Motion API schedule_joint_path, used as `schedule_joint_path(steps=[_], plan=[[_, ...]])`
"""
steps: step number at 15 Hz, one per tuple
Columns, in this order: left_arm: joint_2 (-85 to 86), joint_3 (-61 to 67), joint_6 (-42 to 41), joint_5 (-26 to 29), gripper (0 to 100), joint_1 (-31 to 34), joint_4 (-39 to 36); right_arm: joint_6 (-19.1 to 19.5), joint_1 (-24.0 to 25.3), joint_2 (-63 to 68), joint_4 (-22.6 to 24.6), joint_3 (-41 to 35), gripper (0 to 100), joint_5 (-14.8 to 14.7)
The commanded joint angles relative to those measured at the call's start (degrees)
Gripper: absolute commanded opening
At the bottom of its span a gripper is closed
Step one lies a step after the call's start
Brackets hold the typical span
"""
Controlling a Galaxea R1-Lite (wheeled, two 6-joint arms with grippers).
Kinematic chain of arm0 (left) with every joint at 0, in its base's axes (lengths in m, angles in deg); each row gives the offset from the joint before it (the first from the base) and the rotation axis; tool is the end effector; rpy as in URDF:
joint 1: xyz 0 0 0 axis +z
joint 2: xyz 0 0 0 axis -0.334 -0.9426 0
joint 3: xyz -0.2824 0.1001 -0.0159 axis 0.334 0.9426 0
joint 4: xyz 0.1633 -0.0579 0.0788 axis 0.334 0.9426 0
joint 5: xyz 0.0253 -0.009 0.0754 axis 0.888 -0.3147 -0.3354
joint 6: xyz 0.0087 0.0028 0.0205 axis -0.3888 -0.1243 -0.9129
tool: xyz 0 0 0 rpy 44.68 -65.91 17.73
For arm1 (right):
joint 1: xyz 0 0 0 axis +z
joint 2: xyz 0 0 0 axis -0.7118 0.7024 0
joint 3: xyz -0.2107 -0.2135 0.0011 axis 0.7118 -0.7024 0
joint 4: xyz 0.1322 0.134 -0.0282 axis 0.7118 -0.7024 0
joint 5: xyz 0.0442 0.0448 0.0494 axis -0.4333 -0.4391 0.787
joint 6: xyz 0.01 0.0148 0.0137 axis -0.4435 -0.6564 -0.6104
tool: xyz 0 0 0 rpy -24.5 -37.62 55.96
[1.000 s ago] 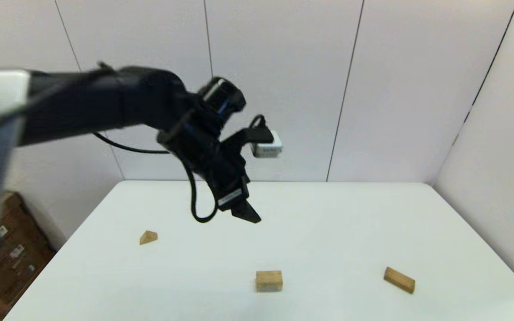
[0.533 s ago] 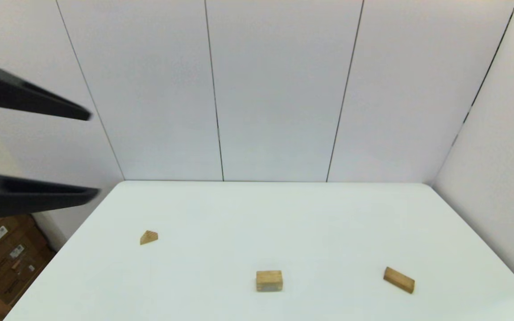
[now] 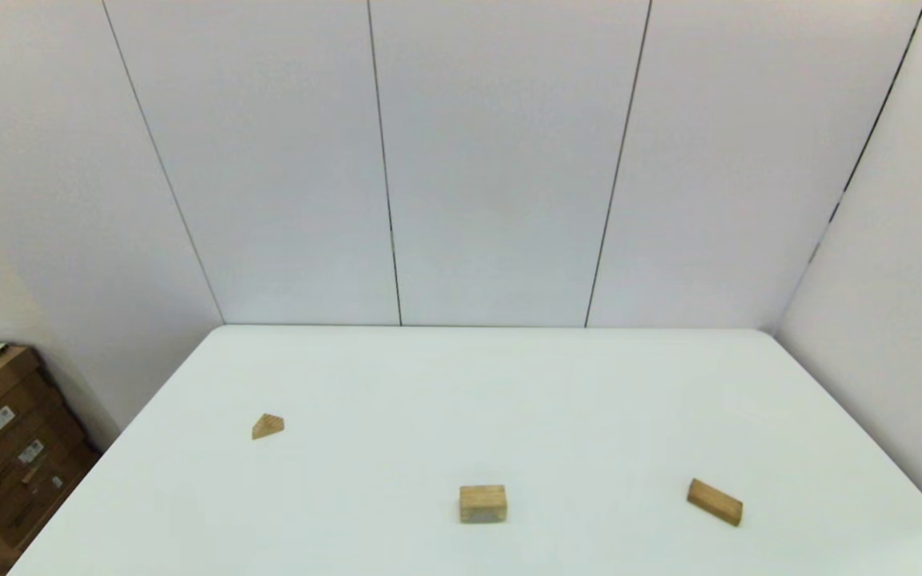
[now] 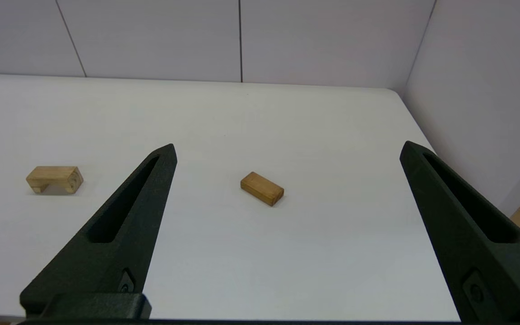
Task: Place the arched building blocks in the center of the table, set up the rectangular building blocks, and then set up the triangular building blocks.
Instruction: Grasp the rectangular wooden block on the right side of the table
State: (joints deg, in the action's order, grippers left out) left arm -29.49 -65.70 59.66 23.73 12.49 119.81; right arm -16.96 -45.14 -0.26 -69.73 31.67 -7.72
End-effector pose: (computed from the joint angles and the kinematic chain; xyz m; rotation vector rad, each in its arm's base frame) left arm -0.0758 0.0056 0.2763 0.3364 0.1793 -0.3228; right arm -0.0228 0.0002 0.0759 -0.0181 -0.0053 0.0153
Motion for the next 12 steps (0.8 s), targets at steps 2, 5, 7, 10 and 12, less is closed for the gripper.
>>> schedule_joint_path(steps=[2,5,7,10,12], plan=[[21.3,24.9,7.2,-1.4,100,6.2,-8.2,0.0,0.0,0.0,0.0,0.0,100,0.1],[26.5,46.5,9.0,-2.0,100,6.3,-27.2,0.0,0.0,0.0,0.0,0.0,100,0.0],[26.5,55.1,10.4,-3.0,100,6.3,-38.9,0.0,0.0,0.0,0.0,0.0,100,0.0],[26.5,62.9,11.0,-6.7,100,6.3,-47.9,0.0,0.0,0.0,0.0,0.0,100,0.1],[26.5,63.1,14.7,-6.9,100,6.3,-48.6,0.0,0.0,0.0,0.0,0.0,100,0.1]])
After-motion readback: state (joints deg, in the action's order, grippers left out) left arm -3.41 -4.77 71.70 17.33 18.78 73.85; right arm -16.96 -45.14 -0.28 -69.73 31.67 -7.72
